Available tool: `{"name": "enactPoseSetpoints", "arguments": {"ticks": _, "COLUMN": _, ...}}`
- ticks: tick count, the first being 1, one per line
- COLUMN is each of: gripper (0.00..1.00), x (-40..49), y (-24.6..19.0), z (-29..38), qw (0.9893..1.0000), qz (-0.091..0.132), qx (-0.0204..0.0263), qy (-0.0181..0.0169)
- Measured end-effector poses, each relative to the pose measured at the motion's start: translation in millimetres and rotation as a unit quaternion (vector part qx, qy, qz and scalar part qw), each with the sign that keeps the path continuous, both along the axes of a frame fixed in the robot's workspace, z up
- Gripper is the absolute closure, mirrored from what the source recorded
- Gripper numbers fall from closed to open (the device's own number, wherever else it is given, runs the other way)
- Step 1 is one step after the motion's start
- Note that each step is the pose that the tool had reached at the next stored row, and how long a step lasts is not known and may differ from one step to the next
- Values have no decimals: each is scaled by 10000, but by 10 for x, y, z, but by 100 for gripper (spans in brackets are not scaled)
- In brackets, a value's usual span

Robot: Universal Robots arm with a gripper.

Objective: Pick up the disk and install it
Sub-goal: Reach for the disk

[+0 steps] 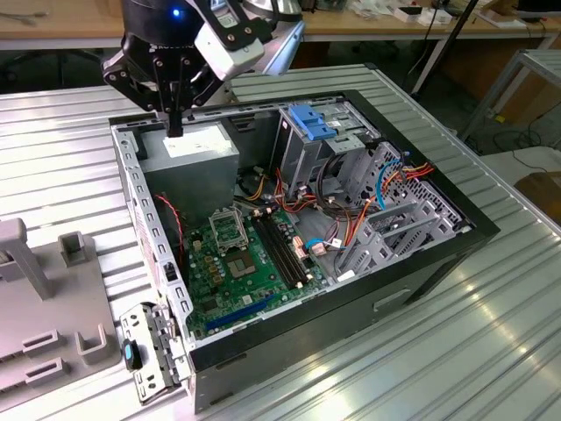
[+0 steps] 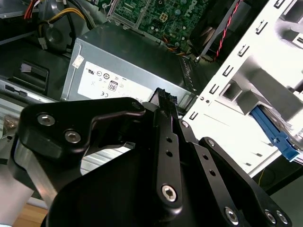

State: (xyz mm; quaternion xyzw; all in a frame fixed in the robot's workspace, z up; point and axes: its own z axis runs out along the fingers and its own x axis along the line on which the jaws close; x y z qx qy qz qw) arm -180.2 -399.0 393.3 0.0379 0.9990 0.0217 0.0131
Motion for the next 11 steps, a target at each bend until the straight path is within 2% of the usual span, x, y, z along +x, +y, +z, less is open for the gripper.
{"name": "enactPoseSetpoints", "arguments": {"ticks": 11, "gripper": 89, "x": -76, "y": 0, "z": 0, "qw": 10000, "qz": 0, "qx": 0, "qy": 0}}
